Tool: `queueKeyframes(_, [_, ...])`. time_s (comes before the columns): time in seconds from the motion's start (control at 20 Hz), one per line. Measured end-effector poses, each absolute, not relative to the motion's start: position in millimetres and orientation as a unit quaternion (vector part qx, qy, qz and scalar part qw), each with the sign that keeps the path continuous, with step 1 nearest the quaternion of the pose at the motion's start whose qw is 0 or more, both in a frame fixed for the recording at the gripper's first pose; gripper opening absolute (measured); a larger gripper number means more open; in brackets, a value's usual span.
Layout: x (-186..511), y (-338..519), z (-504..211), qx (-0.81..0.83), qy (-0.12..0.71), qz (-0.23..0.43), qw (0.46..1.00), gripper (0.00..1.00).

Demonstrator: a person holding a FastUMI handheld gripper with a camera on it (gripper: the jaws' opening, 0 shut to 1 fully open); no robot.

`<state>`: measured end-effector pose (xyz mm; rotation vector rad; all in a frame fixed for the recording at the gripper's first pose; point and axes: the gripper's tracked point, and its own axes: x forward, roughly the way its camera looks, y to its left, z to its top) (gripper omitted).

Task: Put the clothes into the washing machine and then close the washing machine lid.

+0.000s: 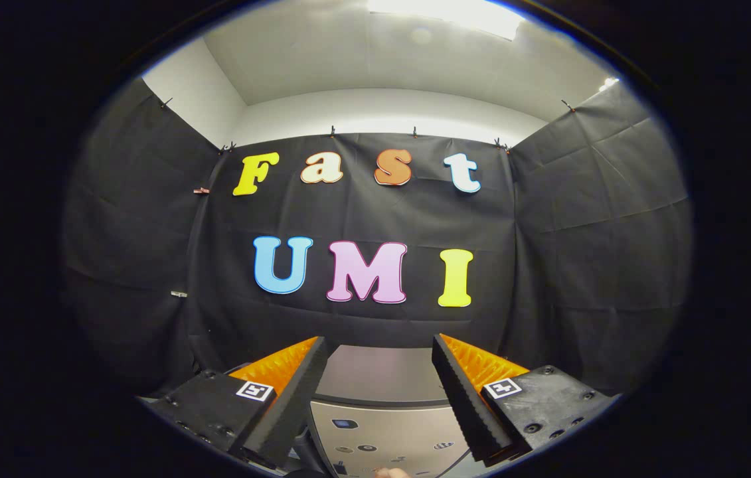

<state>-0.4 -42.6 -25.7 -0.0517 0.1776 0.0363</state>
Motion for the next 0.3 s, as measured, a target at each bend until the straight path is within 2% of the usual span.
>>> queueKeyframes(0.3, [1.3, -41.1, -27.7, -0.027, 0.088, 0.016, 0.996, 0.99])
